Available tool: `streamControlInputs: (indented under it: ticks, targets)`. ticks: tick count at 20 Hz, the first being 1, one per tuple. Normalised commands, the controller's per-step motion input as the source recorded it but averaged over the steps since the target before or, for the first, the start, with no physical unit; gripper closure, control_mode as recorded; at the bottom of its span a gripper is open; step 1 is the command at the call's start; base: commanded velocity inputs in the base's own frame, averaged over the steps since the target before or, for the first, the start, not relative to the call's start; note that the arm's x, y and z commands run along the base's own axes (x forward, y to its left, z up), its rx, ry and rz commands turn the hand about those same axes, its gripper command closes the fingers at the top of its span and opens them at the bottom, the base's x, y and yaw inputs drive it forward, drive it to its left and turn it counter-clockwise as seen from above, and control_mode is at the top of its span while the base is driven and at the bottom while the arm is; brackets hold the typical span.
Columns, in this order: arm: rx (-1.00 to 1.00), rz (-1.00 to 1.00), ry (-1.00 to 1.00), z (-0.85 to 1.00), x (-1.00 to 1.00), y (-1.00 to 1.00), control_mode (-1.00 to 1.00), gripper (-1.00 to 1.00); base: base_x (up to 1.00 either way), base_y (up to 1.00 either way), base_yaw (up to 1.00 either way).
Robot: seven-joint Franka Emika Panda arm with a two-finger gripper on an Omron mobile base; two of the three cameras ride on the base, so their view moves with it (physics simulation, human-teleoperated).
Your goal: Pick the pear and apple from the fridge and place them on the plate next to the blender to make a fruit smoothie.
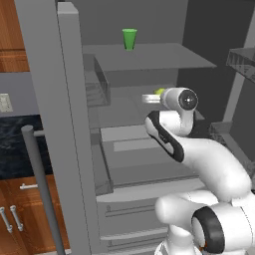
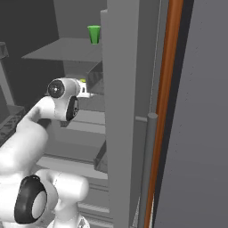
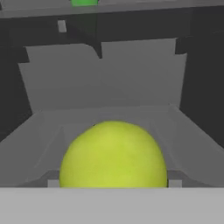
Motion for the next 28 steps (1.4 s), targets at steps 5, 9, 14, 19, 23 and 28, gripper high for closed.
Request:
streamControlInputs:
  ticks: [5,9,14,19,23,28]
  targets:
    - [0.09,0.06,0.22,0.56,-1.0,0.28,-1.0,1.0,0.0,0.0,0.0]
    - [0.21,0.08,0.38,0.03,-1.0,0.07,-1.0,1.0,0.0,0.0,0.0]
    - [0.1,0.01,0.29,-0.38,-0.98,0.0,-1.0,1.0,0.0,0.0,0.0]
    - [0.0,-0.01,0.01,-0.03,-0.13,0.0,-1.0,1.0,0.0,0.0,0.0]
    - [0.0,0.0,0.01,0.0,-0.21,0.0,1.0,1.0,-0.46,0.0,0.0]
    - [0.0,0.0,0.0,0.0,0.0,0.0,1.0,1.0,-1.0,0.0,0.05]
